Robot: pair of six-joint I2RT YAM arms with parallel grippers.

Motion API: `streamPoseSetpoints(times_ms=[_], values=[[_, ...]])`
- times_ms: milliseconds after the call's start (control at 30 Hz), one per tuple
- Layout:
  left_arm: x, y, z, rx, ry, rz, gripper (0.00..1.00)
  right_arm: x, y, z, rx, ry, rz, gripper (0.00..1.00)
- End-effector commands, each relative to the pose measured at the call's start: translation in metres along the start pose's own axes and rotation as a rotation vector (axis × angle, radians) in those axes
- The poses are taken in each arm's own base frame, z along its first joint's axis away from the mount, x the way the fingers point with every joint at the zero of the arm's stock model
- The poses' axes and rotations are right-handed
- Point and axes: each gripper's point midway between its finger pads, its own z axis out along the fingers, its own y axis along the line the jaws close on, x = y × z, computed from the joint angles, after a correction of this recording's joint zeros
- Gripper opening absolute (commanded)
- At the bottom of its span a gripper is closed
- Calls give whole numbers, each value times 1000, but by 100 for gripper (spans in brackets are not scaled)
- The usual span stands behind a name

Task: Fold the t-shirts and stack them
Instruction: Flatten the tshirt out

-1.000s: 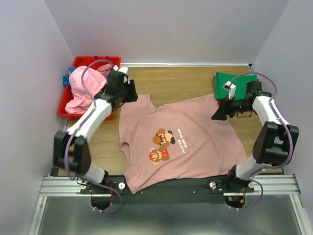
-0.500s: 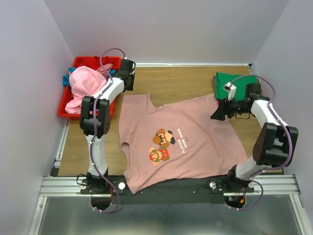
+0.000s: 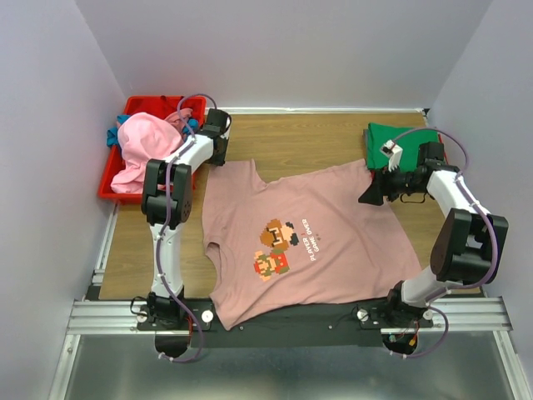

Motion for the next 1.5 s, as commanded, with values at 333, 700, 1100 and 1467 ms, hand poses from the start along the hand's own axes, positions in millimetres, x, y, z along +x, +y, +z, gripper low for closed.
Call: streamPoseSetpoints(times_ms=[333,700,1100,1467], values=[[26,-7,19,84,89,5,34,3,-4,-2,33,3,-8,75],[9,-2,-7,84,35,-17,0,-2,-6,-6,59,1,-23,75],[19,48,-99,-116,-135,-117,0,-14,-34,10,111,70,-69,75],[34,75,-131,-226,-213,-179,0,-75,-86,73,243,147,-98,71]])
